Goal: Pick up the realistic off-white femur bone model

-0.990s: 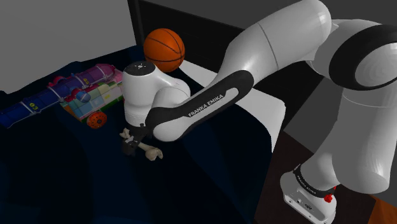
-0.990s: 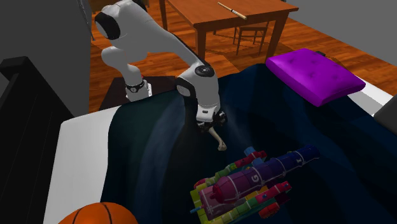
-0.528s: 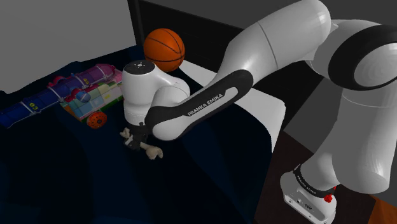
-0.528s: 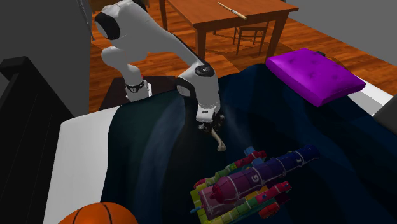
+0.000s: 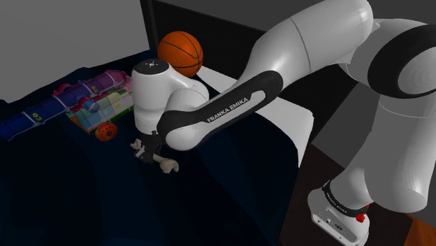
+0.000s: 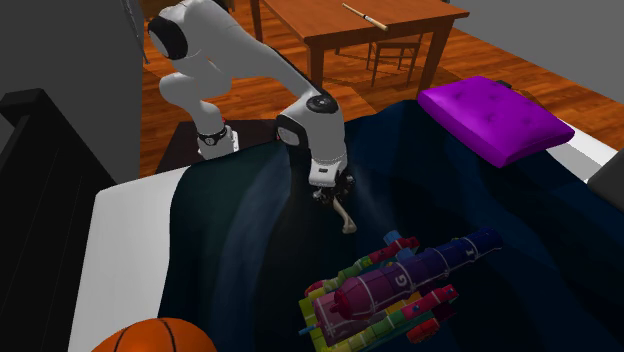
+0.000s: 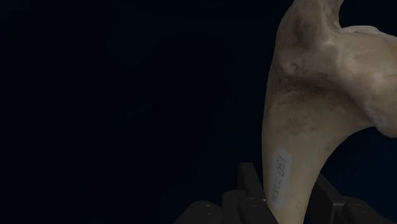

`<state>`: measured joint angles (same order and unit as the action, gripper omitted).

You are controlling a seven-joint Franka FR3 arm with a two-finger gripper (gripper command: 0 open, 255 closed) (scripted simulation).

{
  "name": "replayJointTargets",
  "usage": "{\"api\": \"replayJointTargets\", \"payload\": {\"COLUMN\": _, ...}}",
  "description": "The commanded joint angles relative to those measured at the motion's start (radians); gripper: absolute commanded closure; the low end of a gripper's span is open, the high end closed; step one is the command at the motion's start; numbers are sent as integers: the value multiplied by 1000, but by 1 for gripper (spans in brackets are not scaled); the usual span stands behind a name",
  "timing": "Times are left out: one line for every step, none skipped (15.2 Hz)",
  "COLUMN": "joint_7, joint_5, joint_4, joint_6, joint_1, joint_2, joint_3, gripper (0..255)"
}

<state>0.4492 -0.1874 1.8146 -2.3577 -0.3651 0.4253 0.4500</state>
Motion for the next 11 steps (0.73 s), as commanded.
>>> {"api": "replayJointTargets", "payload": {"joint_7": -6, "joint_5": 10, "joint_4": -4, "joint_6": 20, "joint_1": 5, "joint_2": -17, "joint_3": 6, "gripper": 255}}
{"api": "replayJointTargets", "payload": {"joint_7": -8, "joint_5": 14, "joint_4": -8, "joint_6": 31, "joint_1": 7, "joint_2": -24, "joint_3": 8, "gripper": 255}}
{"api": "replayJointTargets", "payload": {"joint_7": -10, "joint_5": 18, "joint_4": -13, "joint_6": 42, "joint_1": 8, "joint_2": -30, "joint_3": 10, "gripper": 255}}
{"api": "replayJointTargets", "payload": {"joint_7": -13, "joint_5": 22, "joint_4": -18, "joint_6": 53, "joint_1": 10, "joint_2": -37, "joint_3": 12, "gripper": 255}}
{"api": "replayJointTargets", "payload": {"joint_7": -15, "joint_5": 26, "joint_4": -24, "joint_6": 64, "joint_1": 11, "joint_2": -43, "joint_3": 14, "gripper": 255}}
{"api": "replayJointTargets", "payload": {"joint_7": -17, "joint_5": 30, "joint_4": -29, "joint_6": 75, "joint_1": 12, "joint_2": -49, "joint_3": 16, "gripper": 255}}
{"api": "replayJointTargets", "payload": {"joint_7": -19, "joint_5": 33, "joint_4": -35, "joint_6": 86, "joint_1": 14, "joint_2": -55, "joint_3": 18, "gripper": 255}}
{"api": "replayJointTargets", "payload": {"joint_7": -21, "joint_5": 37, "joint_4": -41, "joint_6": 97, "joint_1": 15, "joint_2": -61, "joint_3": 20, "gripper": 255}}
{"api": "replayJointTargets", "payload": {"joint_7": -23, "joint_5": 40, "joint_4": -47, "joint_6": 109, "joint_1": 16, "joint_2": -66, "joint_3": 21, "gripper": 255}}
{"api": "replayJointTargets", "payload": {"joint_7": -25, "joint_5": 44, "joint_4": -54, "joint_6": 120, "joint_1": 17, "joint_2": -72, "joint_3": 23, "gripper": 255}}
{"api": "replayJointTargets", "payload": {"joint_7": -25, "joint_5": 44, "joint_4": -55, "joint_6": 122, "joint_1": 17, "joint_2": -72, "joint_3": 23, "gripper": 255}}
